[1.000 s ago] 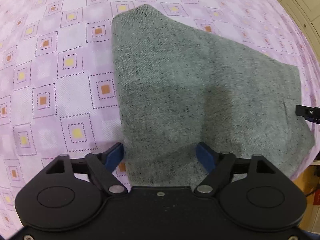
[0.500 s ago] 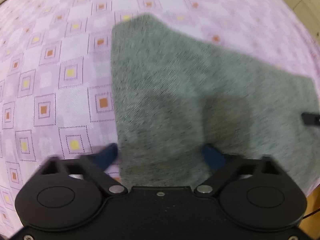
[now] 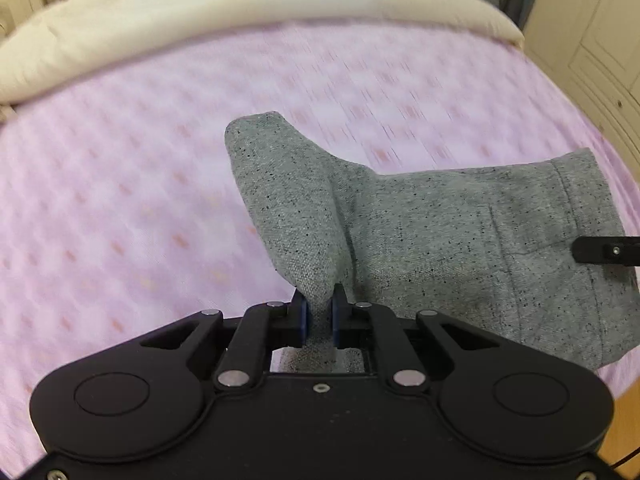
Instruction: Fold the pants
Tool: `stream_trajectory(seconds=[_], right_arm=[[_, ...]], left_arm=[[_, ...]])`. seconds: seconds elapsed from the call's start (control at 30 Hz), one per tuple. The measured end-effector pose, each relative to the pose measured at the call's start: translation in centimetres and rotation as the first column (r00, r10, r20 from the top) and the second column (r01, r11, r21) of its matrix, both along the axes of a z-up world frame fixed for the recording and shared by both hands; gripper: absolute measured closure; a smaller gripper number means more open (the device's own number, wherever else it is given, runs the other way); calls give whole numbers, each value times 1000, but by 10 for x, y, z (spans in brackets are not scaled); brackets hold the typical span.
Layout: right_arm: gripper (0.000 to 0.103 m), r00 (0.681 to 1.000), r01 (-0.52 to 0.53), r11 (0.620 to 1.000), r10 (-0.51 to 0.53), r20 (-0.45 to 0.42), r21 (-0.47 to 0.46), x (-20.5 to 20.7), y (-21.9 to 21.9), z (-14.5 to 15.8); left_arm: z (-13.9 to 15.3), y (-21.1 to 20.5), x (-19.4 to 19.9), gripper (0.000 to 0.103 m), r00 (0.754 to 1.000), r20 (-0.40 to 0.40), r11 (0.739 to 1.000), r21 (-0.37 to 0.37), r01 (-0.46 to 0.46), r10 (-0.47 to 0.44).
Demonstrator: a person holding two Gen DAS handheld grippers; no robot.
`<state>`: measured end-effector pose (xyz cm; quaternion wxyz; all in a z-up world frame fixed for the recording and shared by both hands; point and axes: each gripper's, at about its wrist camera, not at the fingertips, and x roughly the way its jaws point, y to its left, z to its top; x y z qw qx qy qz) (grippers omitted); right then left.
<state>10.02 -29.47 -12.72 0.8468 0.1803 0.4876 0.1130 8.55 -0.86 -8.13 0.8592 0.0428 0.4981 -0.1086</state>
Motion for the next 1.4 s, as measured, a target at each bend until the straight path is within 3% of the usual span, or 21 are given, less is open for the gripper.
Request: stream_trajectory(seconds=[0.23,0.5,0.57,0.63,0.67,0.7,0.8,0.87,1.1,1.33,1.4], right_arm=[[77,993,-89,996,89,74,-1,99,74,22],[77,989,-125,991,129,73,-46,184,142,0],[65,990,-108,985,119,76,-135,200,153,-11],[66,995,-47,934,75,64,-355,206,166,-16],[64,996,-33,905,63,58,-424,204,170,-17],[64,995,-35,897,73,69,-442,200,170,-13],[66,988,-54,933,101,116,-356,175,163,5],[65,989,-37,936,86,124,-351,158,161,16],[65,986,-28,958,73,149,-284,108,164,57],[64,966,-132,954,186,181,-271,69,176,93],[63,959,-156,952,210,190,-263,61,177,101]], left_arm=[[31,68,74,89,995,48,996,20,-90,89],[-2,116,142,86,985,51,985,53,-165,162],[-19,121,156,76,979,49,969,143,-204,199],[-30,129,165,74,944,90,902,279,-329,316],[-31,132,165,75,926,111,873,309,-377,360],[-30,136,161,75,916,119,862,311,-401,383],[-19,143,147,74,896,116,858,258,-444,429],[-11,144,135,74,888,113,857,231,-460,446],[18,113,100,69,886,48,874,148,-462,460],[49,74,65,69,898,5,895,76,-439,440],[58,68,55,66,888,14,886,65,-460,460]])
